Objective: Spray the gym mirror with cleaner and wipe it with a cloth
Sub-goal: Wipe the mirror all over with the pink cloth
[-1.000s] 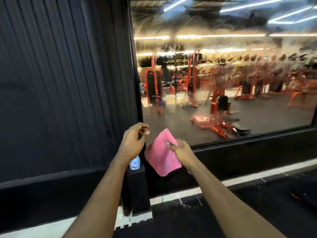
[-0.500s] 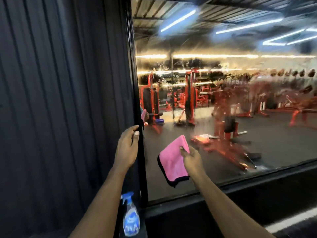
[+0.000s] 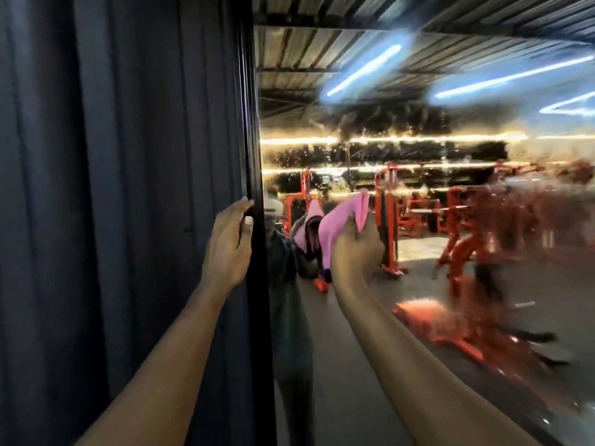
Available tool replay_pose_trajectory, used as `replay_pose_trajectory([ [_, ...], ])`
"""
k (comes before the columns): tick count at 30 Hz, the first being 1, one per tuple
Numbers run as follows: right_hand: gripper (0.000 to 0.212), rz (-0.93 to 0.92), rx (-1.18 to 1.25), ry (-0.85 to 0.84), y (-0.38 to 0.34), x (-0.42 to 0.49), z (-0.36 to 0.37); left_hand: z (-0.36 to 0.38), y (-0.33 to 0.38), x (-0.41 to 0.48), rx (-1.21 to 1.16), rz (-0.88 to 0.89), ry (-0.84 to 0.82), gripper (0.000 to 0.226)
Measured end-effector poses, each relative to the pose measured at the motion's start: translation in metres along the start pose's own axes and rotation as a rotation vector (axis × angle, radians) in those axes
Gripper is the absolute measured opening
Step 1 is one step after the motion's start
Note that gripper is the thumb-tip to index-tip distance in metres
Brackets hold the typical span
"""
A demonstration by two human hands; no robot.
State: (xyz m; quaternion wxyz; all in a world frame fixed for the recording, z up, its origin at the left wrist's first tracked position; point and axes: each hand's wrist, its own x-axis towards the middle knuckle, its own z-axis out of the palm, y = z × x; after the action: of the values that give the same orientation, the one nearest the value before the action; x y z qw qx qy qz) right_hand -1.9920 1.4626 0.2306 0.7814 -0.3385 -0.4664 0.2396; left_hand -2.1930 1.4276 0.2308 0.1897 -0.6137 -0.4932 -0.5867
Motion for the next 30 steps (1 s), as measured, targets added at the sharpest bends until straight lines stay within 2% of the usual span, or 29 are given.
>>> replay_pose_trajectory([
  [2, 0.044, -0.277, 0.030, -0.009, -0.011, 0.025, 0.033, 0.007, -0.014, 0.039, 0.019, 0.044, 0.047, 0.050],
  [3, 0.048, -0.411, -0.007, -0.066, -0.010, 0.036, 0.051, 0.009, -0.019, 0.060, 0.038, 0.072, 0.071, 0.050],
  [5, 0.057, -0.600, -0.271, -0.264, 0.010, 0.048, 0.086, 0.011, -0.034, 0.098, 0.120, 0.153, 0.116, 0.049],
  [7, 0.061, -0.691, -0.607, -0.432, 0.042, 0.048, 0.109, 0.011, -0.048, 0.129, 0.195, 0.196, 0.132, 0.051],
  [8, 0.062, -0.716, -0.679, -0.479, 0.057, 0.048, 0.116, 0.013, -0.056, 0.141, 0.206, 0.198, 0.129, 0.053],
  [10, 0.060, -0.712, -0.637, -0.478, 0.073, 0.046, 0.125, 0.017, -0.073, 0.156, 0.205, 0.209, 0.104, 0.056],
  [12, 0.056, -0.710, -0.615, -0.347, 0.074, 0.046, 0.134, 0.023, -0.086, 0.159, 0.207, 0.248, 0.104, 0.056],
  [14, 0.059, -0.728, -0.721, -0.232, 0.072, 0.050, 0.148, 0.032, -0.093, 0.158, 0.210, 0.293, 0.139, 0.055],
  [16, 0.063, -0.777, -0.784, -0.203, 0.067, 0.062, 0.160, 0.041, -0.090, 0.158, 0.212, 0.306, 0.192, 0.055],
  [19, 0.071, -0.806, -0.744, -0.150, 0.027, 0.110, 0.183, 0.050, -0.089, 0.159, 0.263, 0.297, 0.271, 0.055],
  [21, 0.078, -0.754, -0.777, -0.090, -0.019, 0.156, 0.201, 0.054, -0.090, 0.160, 0.291, 0.309, 0.308, 0.055],
  [24, 0.078, -0.742, -0.821, -0.061, -0.048, 0.179, 0.216, 0.056, -0.093, 0.161, 0.278, 0.320, 0.335, 0.055],
  [27, 0.073, -0.817, -0.724, -0.091, 0.008, 0.119, 0.190, 0.058, -0.094, 0.163, 0.280, 0.343, 0.371, 0.056],
  [30, 0.069, -0.810, -0.724, -0.169, 0.090, 0.044, 0.146, 0.059, -0.092, 0.163, 0.259, 0.344, 0.372, 0.055],
])
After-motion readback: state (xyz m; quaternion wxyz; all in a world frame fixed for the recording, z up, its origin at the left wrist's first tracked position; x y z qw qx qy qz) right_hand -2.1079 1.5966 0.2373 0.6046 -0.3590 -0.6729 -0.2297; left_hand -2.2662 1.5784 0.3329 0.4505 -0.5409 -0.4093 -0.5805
